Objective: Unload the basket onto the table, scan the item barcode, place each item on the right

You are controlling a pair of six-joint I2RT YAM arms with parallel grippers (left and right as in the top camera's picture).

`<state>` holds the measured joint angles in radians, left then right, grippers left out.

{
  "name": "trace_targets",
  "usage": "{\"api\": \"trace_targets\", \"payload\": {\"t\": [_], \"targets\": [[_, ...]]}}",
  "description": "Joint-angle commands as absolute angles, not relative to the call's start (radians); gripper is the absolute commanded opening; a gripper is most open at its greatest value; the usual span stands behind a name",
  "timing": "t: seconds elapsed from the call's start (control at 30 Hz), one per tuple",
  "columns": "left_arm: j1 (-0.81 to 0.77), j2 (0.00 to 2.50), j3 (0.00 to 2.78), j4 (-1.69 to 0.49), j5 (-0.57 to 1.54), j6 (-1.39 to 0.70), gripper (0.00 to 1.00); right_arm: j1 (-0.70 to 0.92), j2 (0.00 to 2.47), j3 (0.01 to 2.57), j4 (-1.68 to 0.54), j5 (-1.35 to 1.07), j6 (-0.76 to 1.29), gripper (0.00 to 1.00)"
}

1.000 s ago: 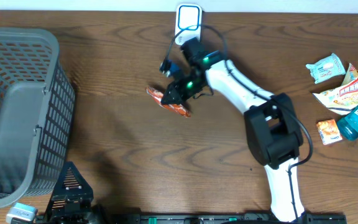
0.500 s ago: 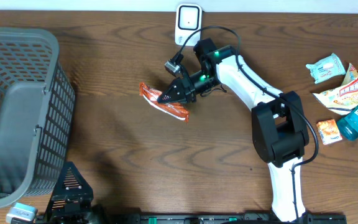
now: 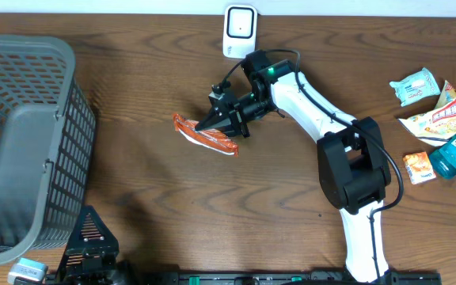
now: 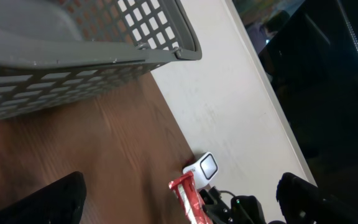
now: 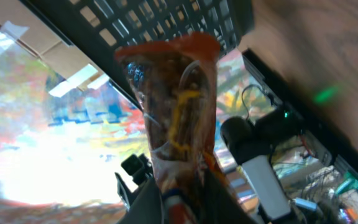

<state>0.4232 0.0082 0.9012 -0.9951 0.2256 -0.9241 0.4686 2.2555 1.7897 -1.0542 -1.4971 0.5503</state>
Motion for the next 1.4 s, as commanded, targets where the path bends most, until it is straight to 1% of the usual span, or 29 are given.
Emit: {"api": "trace_targets", "payload": {"t": [0.0,0.07,0.1,0.13,0.17,0.23,0.27,0.3,0.4,0.43,0.47,0.5,0.53,0.57,0.6,0.63,0.7,0.77,0.87,0.9,0.93,1.0,1.07,1.1,1.23,1.33,1.37], "targets": [[0.419,0.003,0.917,-0.994,0.216,-0.929,0.98,0.467,2.222,1.808,-1.055,-1.540,0.635,0.17],[0.419,0.003,0.917,-0.994,0.216,-0.929,0.98,0.467,2.222,1.808,-1.055,-1.540,0.635,0.16],[0.419,0.003,0.917,-0.994,0.216,-0.929,0.98,0.467,2.222,1.808,-1.055,-1.540,0.635,0.12],[0.419,0.003,0.917,-0.994,0.216,-0.929,0.98,0.467,2.222,1.808,-1.055,-1.539,0.635,0.05],[0.419,0.003,0.917,-0.994,0.216,-0.929,0.98,0.467,2.222,1.808,-1.054,-1.533,0.635,0.01],[0.419,0.003,0.917,-0.994,0.216,-0.929,0.98,0.467,2.222,1.808,-1.033,-1.479,0.635,0.01],[0.419,0.003,0.917,-0.994,0.216,-0.929,0.98,0.467,2.222,1.808,-1.009,-1.421,0.635,0.03],[0.419,0.003,0.917,-0.994,0.216,-0.929,0.98,0.467,2.222,1.808,-0.977,-1.341,0.632,0.06],[0.419,0.003,0.917,-0.994,0.216,-0.930,0.98,0.471,2.222,1.808,-0.879,-1.044,0.618,0.37],[0.419,0.003,0.917,-0.994,0.216,-0.929,0.98,0.472,2.222,1.808,-0.853,-0.949,0.593,0.55],[0.419,0.003,0.919,-0.994,0.216,-0.929,0.98,0.472,2.222,1.808,-0.835,-0.875,0.551,0.64],[0.419,0.003,0.922,-0.994,0.216,-0.929,0.97,0.472,2.222,1.808,-0.819,-0.830,0.509,0.67],[0.419,0.003,0.925,-0.994,0.216,-0.929,0.98,0.472,2.222,1.808,-0.802,-0.820,0.456,0.63],[0.419,0.003,0.928,-0.994,0.215,-0.929,0.98,0.472,2.222,1.809,-0.791,-0.829,0.389,0.51],[0.419,0.003,0.929,-0.994,0.215,-0.929,0.98,0.473,2.221,1.811,-0.795,-0.850,0.324,0.43],[0.419,0.003,0.929,-0.994,0.215,-0.929,0.98,0.476,2.217,1.813,-0.808,-0.870,0.262,0.39],[0.419,0.003,0.929,-0.995,0.215,-0.917,0.98,0.487,2.209,1.813,-0.841,-0.867,0.152,0.39],[0.419,0.003,0.929,-0.995,0.215,-0.910,0.98,0.510,2.192,1.813,-0.899,-0.794,0.039,0.44],[0.419,0.003,0.929,-0.995,0.215,-0.910,0.98,0.575,2.159,1.813,-0.997,-0.629,-0.085,0.47],[0.419,0.003,0.928,-0.995,0.215,-0.910,0.98,0.600,2.151,1.813,-1.019,-0.582,-0.119,0.58],[0.419,0.003,0.926,-0.995,0.215,-0.910,0.98,0.635,2.143,1.813,-1.039,-0.516,-0.145,0.65],[0.420,0.003,0.924,-0.995,0.216,-0.911,0.98,0.715,2.140,1.813,-1.040,-0.355,-0.147,0.73],[0.420,0.003,0.924,-0.995,0.216,-0.911,0.98,0.783,2.144,1.809,-1.021,-0.222,-0.148,0.89],[0.420,0.003,0.924,-0.995,0.216,-0.911,0.98,0.824,2.146,1.804,-1.004,-0.134,-0.147,0.88],[0.419,0.003,0.926,-0.994,0.216,-0.911,0.98,0.937,2.152,1.758,-0.950,0.132,-0.148,0.80],[0.419,0.003,0.932,-0.994,0.216,-0.911,0.98,0.989,2.159,1.713,-0.919,0.223,-0.148,0.80],[0.419,0.003,0.933,-0.994,0.216,-0.911,0.98,1.001,2.159,1.694,-0.905,0.235,-0.148,0.82]]}}
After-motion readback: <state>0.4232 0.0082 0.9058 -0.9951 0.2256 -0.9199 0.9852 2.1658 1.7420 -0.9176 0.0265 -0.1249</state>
